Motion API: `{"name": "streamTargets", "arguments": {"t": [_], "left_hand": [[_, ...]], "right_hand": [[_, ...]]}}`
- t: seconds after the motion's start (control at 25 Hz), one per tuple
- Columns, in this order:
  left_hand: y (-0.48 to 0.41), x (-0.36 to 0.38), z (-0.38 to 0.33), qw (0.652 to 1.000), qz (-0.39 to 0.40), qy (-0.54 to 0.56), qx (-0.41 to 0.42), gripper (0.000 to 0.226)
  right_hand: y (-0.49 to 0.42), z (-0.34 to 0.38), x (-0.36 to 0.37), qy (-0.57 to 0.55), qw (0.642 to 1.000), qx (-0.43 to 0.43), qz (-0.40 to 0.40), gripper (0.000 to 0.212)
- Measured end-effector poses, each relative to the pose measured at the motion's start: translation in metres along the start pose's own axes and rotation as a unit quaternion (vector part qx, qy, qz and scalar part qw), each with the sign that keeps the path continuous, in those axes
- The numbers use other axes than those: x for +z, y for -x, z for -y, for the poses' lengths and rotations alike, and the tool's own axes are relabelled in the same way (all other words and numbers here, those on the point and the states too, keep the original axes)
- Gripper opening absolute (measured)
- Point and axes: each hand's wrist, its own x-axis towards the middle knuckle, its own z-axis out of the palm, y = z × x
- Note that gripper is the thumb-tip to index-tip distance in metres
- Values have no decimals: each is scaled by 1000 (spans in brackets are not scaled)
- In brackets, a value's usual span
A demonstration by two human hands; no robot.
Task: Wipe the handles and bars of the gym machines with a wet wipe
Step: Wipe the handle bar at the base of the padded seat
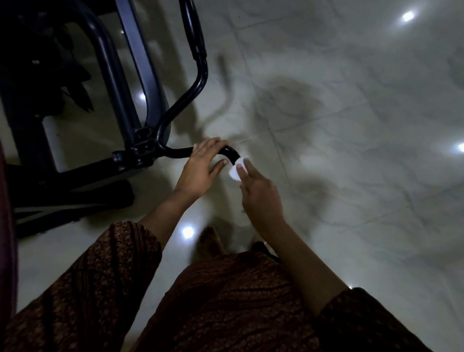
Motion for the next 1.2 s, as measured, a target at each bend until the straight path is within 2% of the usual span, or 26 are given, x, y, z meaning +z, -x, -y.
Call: {"name": "streamTargets", "arguments": {"t": [0.16,0.24,0.36,0.64,0.88,1.0,1.2], "left_hand": [[3,-5,-6,1000,14,-10,-2,37],[1,-9,-10,1000,2,-9,-3,33],[-7,-22,-24,998,-56,18,-21,28],[-53,-57,-52,988,-145,-2,-47,28],[-95,-56,-53,969,-214,-9,-126,36],[-117,-46,-60,950,-250,-3,-189,38],[-134,-28,-65,918,-267,13,-292,42]], "right_hand": [[41,-13,-12,-43,993,-94,-61,28],[30,-10,-28,-88,990,-86,-69,24],[-10,-3,-43,-108,989,-53,-88,29],[-99,3,-72,-153,977,-88,-117,25],[-167,-21,-90,-202,973,-106,-43,20],[-211,-38,-101,-213,963,-163,37,22],[-265,-45,-103,-184,941,-264,105,22]]}}
